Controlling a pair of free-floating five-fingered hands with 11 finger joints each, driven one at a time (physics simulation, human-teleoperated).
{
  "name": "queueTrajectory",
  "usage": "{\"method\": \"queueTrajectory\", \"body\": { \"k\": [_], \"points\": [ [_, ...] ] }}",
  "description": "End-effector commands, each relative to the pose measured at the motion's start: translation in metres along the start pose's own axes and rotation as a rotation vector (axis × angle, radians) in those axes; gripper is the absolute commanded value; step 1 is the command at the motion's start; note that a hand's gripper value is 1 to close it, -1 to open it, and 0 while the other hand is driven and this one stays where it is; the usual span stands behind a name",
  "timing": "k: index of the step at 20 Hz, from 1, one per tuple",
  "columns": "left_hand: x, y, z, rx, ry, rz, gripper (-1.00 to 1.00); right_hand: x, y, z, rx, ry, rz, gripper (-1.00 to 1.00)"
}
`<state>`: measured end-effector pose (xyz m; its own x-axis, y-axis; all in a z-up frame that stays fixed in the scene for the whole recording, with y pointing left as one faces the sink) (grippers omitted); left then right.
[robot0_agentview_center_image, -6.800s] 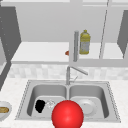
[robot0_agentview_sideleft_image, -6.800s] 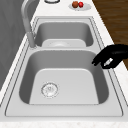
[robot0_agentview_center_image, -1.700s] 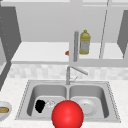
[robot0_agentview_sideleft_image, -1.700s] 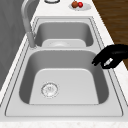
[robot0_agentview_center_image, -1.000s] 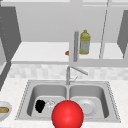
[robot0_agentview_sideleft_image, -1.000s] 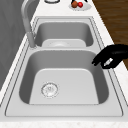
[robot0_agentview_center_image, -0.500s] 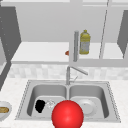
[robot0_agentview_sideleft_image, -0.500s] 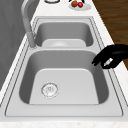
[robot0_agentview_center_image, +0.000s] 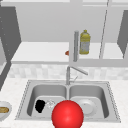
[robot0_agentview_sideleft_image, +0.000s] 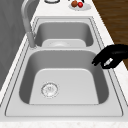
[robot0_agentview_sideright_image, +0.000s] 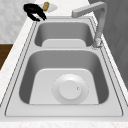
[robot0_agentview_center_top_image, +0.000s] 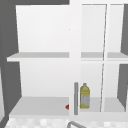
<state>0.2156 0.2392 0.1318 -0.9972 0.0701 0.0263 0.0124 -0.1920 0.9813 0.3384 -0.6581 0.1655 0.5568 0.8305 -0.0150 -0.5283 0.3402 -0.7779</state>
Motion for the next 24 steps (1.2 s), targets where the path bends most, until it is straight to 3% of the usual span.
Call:
{"method": "queueTrajectory", "body": {
  "k": [1, 13, 16, 24],
  "points": [
    [0.000, 0.000, 0.000, 0.000, 0.000, 0.000, 0.00, 0.004, 0.002, -0.009, -0.004, -0.002, -0.002, -1.00],
    [0.000, 0.000, 0.000, 0.000, 0.000, 0.000, 0.00, 0.033, 0.010, -0.028, 0.005, 0.116, -0.041, -1.00],
    [0.000, 0.000, 0.000, 0.000, 0.000, 0.000, 0.00, 0.029, 0.014, -0.045, 0.015, 0.098, -0.061, -1.00],
    [0.000, 0.000, 0.000, 0.000, 0.000, 0.000, 0.00, 0.021, 0.019, -0.076, -0.001, 0.045, -0.057, -1.00]
  ]
}}
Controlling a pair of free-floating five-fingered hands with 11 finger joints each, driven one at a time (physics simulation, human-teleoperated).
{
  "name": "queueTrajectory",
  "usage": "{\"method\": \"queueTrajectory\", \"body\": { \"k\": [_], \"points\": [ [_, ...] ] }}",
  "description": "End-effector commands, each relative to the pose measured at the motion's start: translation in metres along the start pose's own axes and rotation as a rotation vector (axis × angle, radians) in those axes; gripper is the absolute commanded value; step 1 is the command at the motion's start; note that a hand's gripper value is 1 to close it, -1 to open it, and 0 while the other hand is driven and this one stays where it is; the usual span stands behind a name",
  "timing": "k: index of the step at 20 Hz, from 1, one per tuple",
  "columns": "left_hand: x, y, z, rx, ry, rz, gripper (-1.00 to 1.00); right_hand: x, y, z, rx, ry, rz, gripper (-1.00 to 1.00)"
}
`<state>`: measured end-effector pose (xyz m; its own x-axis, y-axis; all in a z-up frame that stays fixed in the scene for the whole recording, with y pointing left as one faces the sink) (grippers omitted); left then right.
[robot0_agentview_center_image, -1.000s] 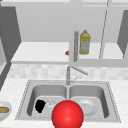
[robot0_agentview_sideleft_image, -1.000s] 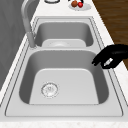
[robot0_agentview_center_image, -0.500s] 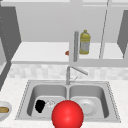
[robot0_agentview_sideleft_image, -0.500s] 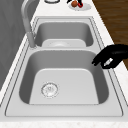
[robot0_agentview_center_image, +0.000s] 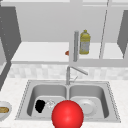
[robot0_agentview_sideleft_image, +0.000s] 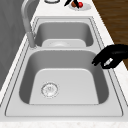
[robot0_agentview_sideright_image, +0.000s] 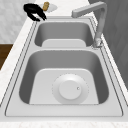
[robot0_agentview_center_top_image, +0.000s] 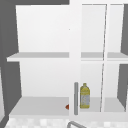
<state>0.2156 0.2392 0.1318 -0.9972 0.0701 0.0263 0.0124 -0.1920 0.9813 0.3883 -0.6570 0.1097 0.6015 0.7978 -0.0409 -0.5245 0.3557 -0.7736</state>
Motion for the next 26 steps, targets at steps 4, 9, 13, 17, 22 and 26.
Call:
{"method": "queueTrajectory", "body": {
  "k": [4, 9, 13, 17, 22, 26],
  "points": [
    [0.000, 0.000, 0.000, 0.000, 0.000, 0.000, 0.00, -0.016, 0.004, -0.018, -0.004, -0.043, -0.051, -1.00],
    [0.000, 0.000, 0.000, 0.000, 0.000, 0.000, 0.00, -0.027, 0.007, -0.019, -0.018, -0.107, -0.066, -1.00],
    [0.000, 0.000, 0.000, 0.000, 0.000, 0.000, 0.00, -0.031, 0.015, -0.017, -0.022, -0.139, -0.079, -1.00],
    [0.000, 0.000, 0.000, 0.000, 0.000, 0.000, 0.00, -0.042, 0.001, -0.017, -0.035, -0.175, -0.118, 1.00],
    [0.000, 0.000, 0.000, 0.000, 0.000, 0.000, 0.00, -0.059, -0.030, -0.026, 0.073, -0.262, -0.185, 1.00],
    [0.000, 0.000, 0.000, 0.000, 0.000, 0.000, 0.00, -0.064, -0.055, -0.034, 0.180, -0.250, -0.345, 1.00]
  ]
}}
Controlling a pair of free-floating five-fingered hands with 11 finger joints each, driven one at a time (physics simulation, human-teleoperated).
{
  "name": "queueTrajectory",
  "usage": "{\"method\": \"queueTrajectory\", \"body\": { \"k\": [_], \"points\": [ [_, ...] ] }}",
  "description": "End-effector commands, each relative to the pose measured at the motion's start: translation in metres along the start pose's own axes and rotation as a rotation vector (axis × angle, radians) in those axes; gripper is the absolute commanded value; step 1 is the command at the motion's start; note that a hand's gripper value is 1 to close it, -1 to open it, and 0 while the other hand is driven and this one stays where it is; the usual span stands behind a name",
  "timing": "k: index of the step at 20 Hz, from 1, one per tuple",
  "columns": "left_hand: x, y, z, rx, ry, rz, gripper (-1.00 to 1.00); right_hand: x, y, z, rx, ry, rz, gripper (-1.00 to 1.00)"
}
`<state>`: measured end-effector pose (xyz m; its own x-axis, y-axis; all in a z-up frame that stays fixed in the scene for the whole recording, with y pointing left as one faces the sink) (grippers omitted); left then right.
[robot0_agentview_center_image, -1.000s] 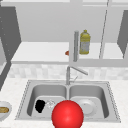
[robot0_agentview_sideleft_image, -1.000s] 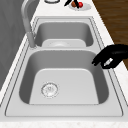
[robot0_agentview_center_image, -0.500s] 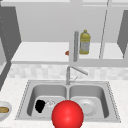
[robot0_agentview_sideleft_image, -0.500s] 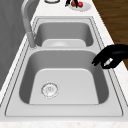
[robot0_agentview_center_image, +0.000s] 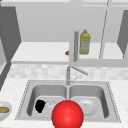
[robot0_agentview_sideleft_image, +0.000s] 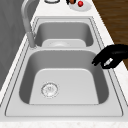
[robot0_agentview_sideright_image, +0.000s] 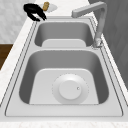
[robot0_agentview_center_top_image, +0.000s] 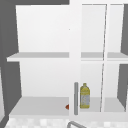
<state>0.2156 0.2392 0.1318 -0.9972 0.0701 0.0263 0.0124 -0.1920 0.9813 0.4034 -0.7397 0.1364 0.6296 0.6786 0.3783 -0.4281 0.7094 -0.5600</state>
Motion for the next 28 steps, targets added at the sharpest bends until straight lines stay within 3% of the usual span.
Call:
{"method": "queueTrajectory", "body": {
  "k": [1, 4, 6, 12, 15, 19, 21, 24, 27, 28],
  "points": [
    [0.000, 0.000, 0.000, 0.000, 0.000, 0.000, 0.00, -0.006, -0.006, -0.002, -0.007, -0.015, -0.014, 1.00],
    [0.000, 0.000, 0.000, 0.000, 0.000, 0.000, 0.00, 0.001, -0.016, -0.001, 0.048, 0.029, -0.195, 1.00],
    [0.000, 0.000, 0.000, 0.000, 0.000, 0.000, 0.00, 0.004, -0.016, -0.001, 0.079, 0.041, -0.283, 1.00],
    [0.000, 0.000, 0.000, 0.000, 0.000, 0.000, 0.00, 0.009, -0.019, -0.004, 0.152, 0.055, -0.444, 1.00],
    [0.000, 0.000, 0.000, 0.000, 0.000, 0.000, 0.00, 0.006, -0.016, -0.012, 0.185, 0.032, -0.477, 1.00],
    [0.000, 0.000, 0.000, 0.000, 0.000, 0.000, 0.00, 0.005, -0.010, -0.019, 0.182, -0.047, -0.524, 1.00],
    [0.000, 0.000, 0.000, 0.000, 0.000, 0.000, 0.00, 0.008, -0.011, -0.026, 0.211, 0.016, -0.534, 1.00],
    [0.000, 0.000, 0.000, 0.000, 0.000, 0.000, 0.00, 0.000, 0.003, -0.027, 0.167, -0.017, -0.481, 1.00],
    [0.000, 0.000, 0.000, 0.000, 0.000, 0.000, 0.00, 0.000, -0.005, -0.024, 0.114, -0.038, -0.500, 1.00],
    [0.000, 0.000, 0.000, 0.000, 0.000, 0.000, 0.00, -0.001, -0.007, -0.024, 0.110, -0.038, -0.507, -1.00]
  ]
}}
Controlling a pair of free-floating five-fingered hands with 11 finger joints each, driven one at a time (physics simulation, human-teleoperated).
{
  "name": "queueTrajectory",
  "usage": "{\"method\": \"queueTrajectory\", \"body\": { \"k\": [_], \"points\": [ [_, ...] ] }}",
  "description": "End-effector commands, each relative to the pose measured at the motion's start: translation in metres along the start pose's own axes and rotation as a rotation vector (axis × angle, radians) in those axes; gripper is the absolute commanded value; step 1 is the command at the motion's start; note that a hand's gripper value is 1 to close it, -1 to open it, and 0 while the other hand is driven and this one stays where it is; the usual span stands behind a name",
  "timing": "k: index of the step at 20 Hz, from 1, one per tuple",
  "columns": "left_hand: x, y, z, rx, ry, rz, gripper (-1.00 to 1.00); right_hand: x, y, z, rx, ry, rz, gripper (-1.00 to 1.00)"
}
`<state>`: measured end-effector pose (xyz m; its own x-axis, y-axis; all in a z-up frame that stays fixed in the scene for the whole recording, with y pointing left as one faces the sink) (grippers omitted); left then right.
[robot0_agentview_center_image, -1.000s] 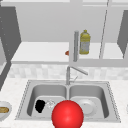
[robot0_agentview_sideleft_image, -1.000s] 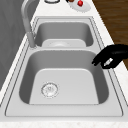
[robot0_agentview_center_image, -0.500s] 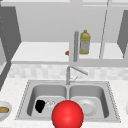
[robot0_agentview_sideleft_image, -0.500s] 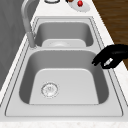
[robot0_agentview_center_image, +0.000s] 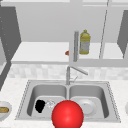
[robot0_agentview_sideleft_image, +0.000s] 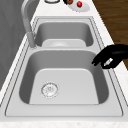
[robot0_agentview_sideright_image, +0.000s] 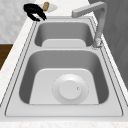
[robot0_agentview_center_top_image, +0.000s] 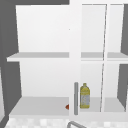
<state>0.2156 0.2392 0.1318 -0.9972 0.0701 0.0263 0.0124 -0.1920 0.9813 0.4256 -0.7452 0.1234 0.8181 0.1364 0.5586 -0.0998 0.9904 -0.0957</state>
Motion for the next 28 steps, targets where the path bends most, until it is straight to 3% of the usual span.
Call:
{"method": "queueTrajectory", "body": {
  "k": [1, 8, 15, 28],
  "points": [
    [0.000, 0.000, 0.000, 0.000, 0.000, 0.000, 0.00, -0.006, -0.005, 0.003, -0.069, -0.091, 0.097, -1.00],
    [0.000, 0.000, 0.000, 0.000, 0.000, 0.000, 0.00, -0.022, -0.004, 0.011, -0.122, -0.174, 0.159, -1.00],
    [0.000, 0.000, 0.000, 0.000, 0.000, 0.000, 0.00, -0.028, -0.006, 0.014, -0.197, -0.293, 0.263, -1.00],
    [0.000, 0.000, 0.000, 0.000, 0.000, 0.000, 0.00, -0.036, -0.005, 0.025, -0.275, -0.416, 0.415, -1.00]
  ]
}}
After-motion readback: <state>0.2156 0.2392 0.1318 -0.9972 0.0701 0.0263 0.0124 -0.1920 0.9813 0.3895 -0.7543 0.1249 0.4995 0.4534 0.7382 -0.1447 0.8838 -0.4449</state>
